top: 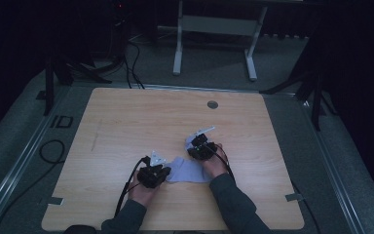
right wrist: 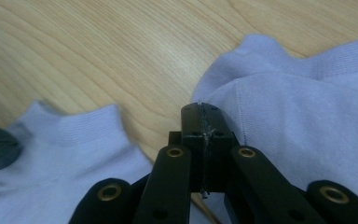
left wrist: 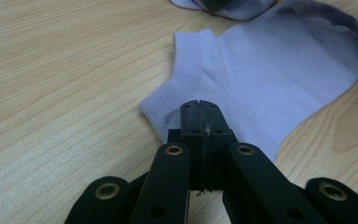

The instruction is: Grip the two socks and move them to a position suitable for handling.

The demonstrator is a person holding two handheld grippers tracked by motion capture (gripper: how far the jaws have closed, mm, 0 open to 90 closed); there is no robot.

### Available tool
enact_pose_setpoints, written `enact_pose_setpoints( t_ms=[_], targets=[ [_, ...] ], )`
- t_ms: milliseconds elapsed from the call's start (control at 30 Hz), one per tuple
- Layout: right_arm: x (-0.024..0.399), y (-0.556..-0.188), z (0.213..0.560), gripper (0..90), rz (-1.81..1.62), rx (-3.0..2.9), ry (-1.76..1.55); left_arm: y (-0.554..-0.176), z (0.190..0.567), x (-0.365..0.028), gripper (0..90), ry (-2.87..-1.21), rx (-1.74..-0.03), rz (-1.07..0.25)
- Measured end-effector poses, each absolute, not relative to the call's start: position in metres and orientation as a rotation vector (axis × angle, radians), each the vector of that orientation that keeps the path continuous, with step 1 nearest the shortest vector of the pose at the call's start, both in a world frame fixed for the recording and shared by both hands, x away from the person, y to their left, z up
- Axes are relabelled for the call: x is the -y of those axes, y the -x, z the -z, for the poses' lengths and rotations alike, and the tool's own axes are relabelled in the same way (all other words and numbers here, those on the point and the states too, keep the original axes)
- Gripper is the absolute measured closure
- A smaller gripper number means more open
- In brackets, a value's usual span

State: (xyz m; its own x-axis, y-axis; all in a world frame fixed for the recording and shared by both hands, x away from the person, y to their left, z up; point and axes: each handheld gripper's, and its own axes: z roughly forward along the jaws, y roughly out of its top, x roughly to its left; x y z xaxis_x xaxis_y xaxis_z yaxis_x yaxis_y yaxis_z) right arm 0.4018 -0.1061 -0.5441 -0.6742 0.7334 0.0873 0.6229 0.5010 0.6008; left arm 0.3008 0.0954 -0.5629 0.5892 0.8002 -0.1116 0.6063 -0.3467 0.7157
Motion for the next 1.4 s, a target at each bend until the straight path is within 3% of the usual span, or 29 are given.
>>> enact_pose_setpoints(
  t_ms=[600, 1400],
  targets=[
    [0.158, -0.390, 0.497, 89.3, -1.129, -2.364, -1.236, -0.301, 0.563, -0.095, 89.4, -2.072, -1.114, -0.339],
    [0.226, -0.398, 0.518, 88.8, -1.077, -2.247, -1.451, -0.301, 0.564, -0.095, 89.4, -2.066, -1.119, -0.336]
  ],
)
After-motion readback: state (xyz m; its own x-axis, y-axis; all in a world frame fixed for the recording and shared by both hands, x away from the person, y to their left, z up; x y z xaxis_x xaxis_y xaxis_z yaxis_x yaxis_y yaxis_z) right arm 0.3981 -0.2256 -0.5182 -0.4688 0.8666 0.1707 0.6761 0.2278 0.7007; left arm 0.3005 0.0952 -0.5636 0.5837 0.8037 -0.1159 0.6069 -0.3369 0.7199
